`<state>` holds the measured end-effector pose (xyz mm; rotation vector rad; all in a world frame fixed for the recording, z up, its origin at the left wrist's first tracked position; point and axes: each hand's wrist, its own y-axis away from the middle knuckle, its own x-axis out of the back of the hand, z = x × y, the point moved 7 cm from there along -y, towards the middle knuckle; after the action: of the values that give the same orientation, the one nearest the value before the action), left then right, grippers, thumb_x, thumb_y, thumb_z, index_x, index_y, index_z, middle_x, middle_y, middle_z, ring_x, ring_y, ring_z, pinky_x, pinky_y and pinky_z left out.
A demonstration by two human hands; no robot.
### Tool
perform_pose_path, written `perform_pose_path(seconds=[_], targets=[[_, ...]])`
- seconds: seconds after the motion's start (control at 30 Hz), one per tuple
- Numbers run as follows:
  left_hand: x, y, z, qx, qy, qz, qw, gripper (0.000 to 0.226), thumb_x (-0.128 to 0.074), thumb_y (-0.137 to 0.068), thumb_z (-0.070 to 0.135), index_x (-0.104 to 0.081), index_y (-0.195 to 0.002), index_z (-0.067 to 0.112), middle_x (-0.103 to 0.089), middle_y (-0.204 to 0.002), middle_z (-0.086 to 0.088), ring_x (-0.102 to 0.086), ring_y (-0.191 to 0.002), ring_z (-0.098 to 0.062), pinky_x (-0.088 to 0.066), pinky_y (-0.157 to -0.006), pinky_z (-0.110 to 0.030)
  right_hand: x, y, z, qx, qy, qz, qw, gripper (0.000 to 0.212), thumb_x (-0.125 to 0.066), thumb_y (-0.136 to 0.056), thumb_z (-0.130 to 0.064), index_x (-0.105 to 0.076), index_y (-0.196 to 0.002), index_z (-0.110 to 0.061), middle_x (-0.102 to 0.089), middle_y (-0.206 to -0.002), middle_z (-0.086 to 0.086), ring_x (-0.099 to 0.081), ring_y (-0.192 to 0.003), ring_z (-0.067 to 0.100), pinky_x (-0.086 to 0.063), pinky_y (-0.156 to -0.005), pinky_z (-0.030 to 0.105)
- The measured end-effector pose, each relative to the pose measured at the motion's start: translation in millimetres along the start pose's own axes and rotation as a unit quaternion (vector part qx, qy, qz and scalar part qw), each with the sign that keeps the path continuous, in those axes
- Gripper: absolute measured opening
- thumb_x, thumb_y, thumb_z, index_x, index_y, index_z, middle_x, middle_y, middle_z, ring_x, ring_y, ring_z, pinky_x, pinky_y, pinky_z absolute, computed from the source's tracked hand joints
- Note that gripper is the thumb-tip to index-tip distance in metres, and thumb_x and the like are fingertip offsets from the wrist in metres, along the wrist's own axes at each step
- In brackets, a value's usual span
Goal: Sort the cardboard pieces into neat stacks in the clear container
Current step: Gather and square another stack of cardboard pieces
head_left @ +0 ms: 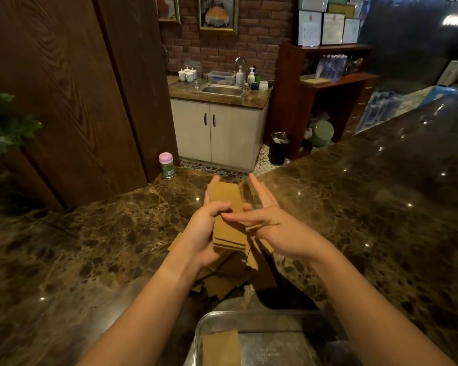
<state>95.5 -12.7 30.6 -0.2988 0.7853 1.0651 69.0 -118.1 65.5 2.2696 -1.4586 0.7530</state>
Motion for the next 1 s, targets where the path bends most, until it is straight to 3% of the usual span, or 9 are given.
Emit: perform_pose_path(seconds=[0.1,0.17,0.3,0.37,0.43,0.53,0.73,0.87,1.0], targets=[[34,-7,8,-0.045,0.032,0.097,0.994,0.046,-0.048,-0.093,0.009,-0.056,-0.128,0.039,-0.065,-0.097,-0.018,-0.07,-0.069,-0.034,-0.059,-0.065,-0.05,18,-9,37,-0.084,-0.133,0.115,0.981,0.051,-0.062,-0.091,-0.012,-0.061,-0.122,-0.053,-0.024,-0.161,-0.008,-0.046,-0.131,0.017,-0.048,-0.101,0.039],[63,-6,13,-0.061,0.063,0.152,0.984,0.033,-0.048,-0.093,0.011,-0.057,-0.118,0.031,-0.059,-0.096,-0.017,-0.065,-0.064,-0.03,-0.057,-0.06,-0.043,17,-8,73,-0.216,-0.102,0.15,0.959,0.033,-0.064,-0.092,-0.038,-0.058,-0.123,-0.03,-0.058,-0.125,0.0,-0.06,-0.101,0.013,-0.055,-0.081,0.035],[117,-5,12,-0.037,-0.019,0.266,0.963,0.028,-0.047,-0.093,0.011,-0.054,-0.112,0.031,-0.057,-0.099,-0.016,-0.062,-0.06,-0.028,-0.05,-0.052,-0.032,-22,-12,105,-0.347,0.039,0.052,0.935,0.058,-0.066,-0.076,-0.072,-0.057,-0.102,-0.021,-0.065,-0.099,-0.001,-0.063,-0.084,0.016,-0.053,-0.058,0.029],[131,-4,0,0.023,-0.103,0.291,0.951,0.026,-0.047,-0.093,0.011,-0.051,-0.112,0.028,-0.057,-0.094,-0.016,-0.061,-0.054,-0.028,-0.05,-0.047,-0.031,-42,-23,101,-0.346,0.08,0.033,0.934,0.072,-0.065,-0.065,-0.081,-0.065,-0.107,-0.022,-0.069,-0.104,0.0,-0.066,-0.092,0.02,-0.056,-0.071,0.033],[132,-3,-15,0.098,-0.167,0.283,0.939,0.023,-0.047,-0.092,0.012,-0.049,-0.111,0.025,-0.058,-0.093,-0.019,-0.062,-0.05,-0.029,-0.05,-0.045,-0.031,-60,-34,97,-0.373,0.126,0.017,0.919,0.103,-0.066,-0.055,-0.086,-0.052,-0.128,-0.014,-0.066,-0.119,0.005,-0.063,-0.109,0.026,-0.052,-0.079,0.035],[131,-2,-20,0.147,-0.247,0.292,0.912,0.023,-0.047,-0.09,0.015,-0.049,-0.11,0.027,-0.056,-0.097,-0.02,-0.063,-0.056,-0.031,-0.053,-0.046,-0.035,-74,-47,93,-0.394,0.104,0.043,0.912,0.108,-0.08,-0.061,-0.067,-0.034,-0.14,-0.01,-0.062,-0.127,0.01,-0.06,-0.116,0.031,-0.053,-0.086,0.039],[117,1,-3,0.135,-0.208,0.248,0.936,0.023,-0.049,-0.092,0.019,-0.053,-0.114,0.026,-0.061,-0.094,-0.022,-0.065,-0.051,-0.029,-0.052,-0.046,-0.031,-53,-45,103,-0.349,-0.196,0.141,0.905,0.035,-0.077,-0.08,-0.005,-0.056,-0.104,-0.019,-0.065,-0.099,0.003,-0.062,-0.092,0.021,-0.058,-0.084,0.046],[103,-3,16,0.06,-0.151,0.228,0.96,0.027,-0.047,-0.094,0.016,-0.051,-0.12,0.025,-0.059,-0.099,-0.023,-0.063,-0.054,-0.03,-0.05,-0.045,-0.029,-18,-25,113,-0.344,-0.274,0.158,0.884,0.032,-0.072,-0.081,0.005,-0.063,-0.1,-0.019,-0.071,-0.098,0.005,-0.065,-0.092,0.022,-0.054,-0.065,0.036],[85,-7,12,0.049,-0.142,0.204,0.967,0.028,-0.049,-0.095,0.017,-0.05,-0.121,0.027,-0.058,-0.102,-0.022,-0.063,-0.055,-0.03,-0.049,-0.047,-0.03,-7,-7,121,-0.356,-0.251,0.118,0.892,0.03,-0.071,-0.081,0.006,-0.064,-0.101,-0.016,-0.071,-0.097,0.007,-0.066,-0.091,0.022,-0.055,-0.061,0.033]])
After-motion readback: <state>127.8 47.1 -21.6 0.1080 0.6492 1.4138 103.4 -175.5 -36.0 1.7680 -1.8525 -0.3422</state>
